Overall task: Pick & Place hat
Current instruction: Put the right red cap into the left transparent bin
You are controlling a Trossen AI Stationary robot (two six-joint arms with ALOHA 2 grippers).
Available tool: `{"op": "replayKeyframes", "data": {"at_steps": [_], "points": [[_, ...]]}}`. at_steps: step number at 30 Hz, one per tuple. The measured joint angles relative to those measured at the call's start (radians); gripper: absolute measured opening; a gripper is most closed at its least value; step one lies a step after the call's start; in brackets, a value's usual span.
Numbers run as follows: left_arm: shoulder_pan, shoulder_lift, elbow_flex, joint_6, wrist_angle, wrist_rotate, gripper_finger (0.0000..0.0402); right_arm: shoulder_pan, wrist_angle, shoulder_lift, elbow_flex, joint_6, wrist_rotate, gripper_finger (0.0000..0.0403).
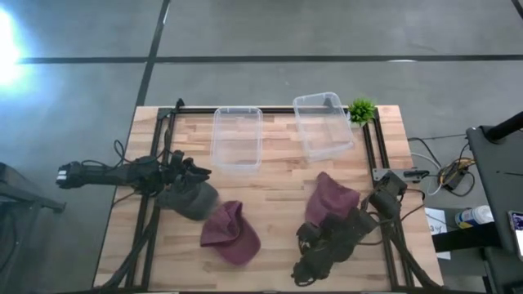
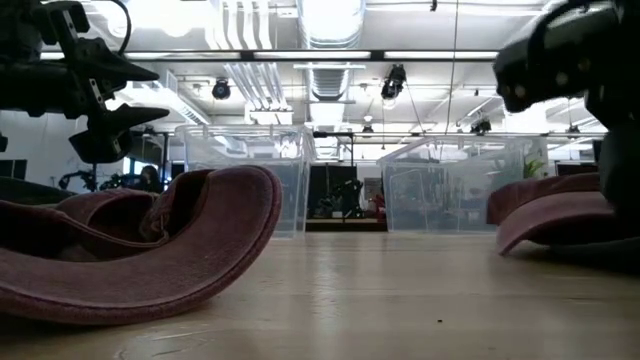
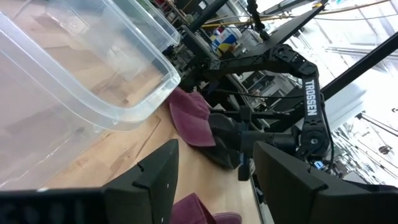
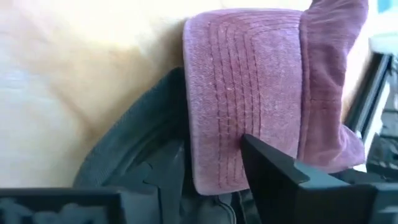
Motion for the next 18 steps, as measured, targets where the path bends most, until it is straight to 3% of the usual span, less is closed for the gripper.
{"op": "replayKeyframes", "data": {"at_steps": [10, 18], "points": [[0.000, 0.002, 0.000, -0.001, -0.007, 0.000, 0.0202, -0.025, -0.004, -0.040, -0.093, 0.006, -0.017, 0.0040], [0.000, 0.009, 0.000, -0.002, -0.024, 0.000, 0.0202, -0.027, 0.007, -0.183, -0.101, 0.250, 0.003, 0.0008]]}}
